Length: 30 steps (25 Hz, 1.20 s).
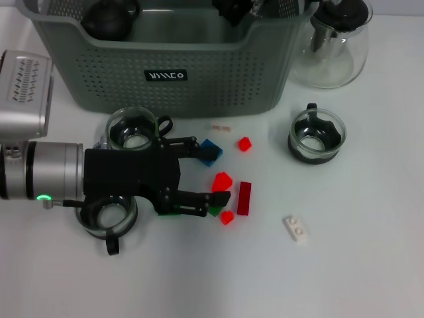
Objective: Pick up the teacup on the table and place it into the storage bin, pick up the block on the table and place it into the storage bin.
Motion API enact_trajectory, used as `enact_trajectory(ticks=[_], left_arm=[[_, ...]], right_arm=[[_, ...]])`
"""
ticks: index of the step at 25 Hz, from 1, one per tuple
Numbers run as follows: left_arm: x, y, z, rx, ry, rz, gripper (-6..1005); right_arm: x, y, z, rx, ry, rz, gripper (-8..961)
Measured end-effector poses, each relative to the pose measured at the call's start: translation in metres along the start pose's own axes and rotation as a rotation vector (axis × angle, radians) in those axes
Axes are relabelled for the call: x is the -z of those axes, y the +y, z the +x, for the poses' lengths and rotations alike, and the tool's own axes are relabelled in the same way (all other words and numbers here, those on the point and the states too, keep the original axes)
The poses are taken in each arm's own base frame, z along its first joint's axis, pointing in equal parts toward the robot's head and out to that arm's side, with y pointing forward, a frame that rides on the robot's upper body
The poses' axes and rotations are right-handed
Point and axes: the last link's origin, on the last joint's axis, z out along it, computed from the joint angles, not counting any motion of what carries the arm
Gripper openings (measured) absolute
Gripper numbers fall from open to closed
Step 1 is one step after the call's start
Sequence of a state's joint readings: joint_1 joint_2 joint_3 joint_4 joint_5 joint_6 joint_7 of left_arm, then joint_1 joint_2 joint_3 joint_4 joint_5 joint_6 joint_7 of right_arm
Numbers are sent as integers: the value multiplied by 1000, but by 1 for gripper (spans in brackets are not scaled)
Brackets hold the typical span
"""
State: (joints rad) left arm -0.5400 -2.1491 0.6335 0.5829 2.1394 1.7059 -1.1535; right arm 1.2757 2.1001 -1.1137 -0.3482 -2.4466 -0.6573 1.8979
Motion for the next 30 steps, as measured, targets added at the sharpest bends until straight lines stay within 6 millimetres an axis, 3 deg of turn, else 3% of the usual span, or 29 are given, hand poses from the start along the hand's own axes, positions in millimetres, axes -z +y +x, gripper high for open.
enact_trajectory(ticks=[16, 21, 24, 30], left_arm=[[1, -1, 2, -2, 12, 8, 826], [1, -1, 1, 0, 12, 9, 826], [2, 0, 0, 2, 11, 12, 826], [4, 1, -2, 10, 12, 13, 826]], right_arm=[[1, 0, -2, -1, -3, -8, 114], [3, -2, -5, -9, -9, -4, 273], [6, -5, -7, -12, -22, 6, 523], [33, -22, -28, -38, -119, 20, 668]])
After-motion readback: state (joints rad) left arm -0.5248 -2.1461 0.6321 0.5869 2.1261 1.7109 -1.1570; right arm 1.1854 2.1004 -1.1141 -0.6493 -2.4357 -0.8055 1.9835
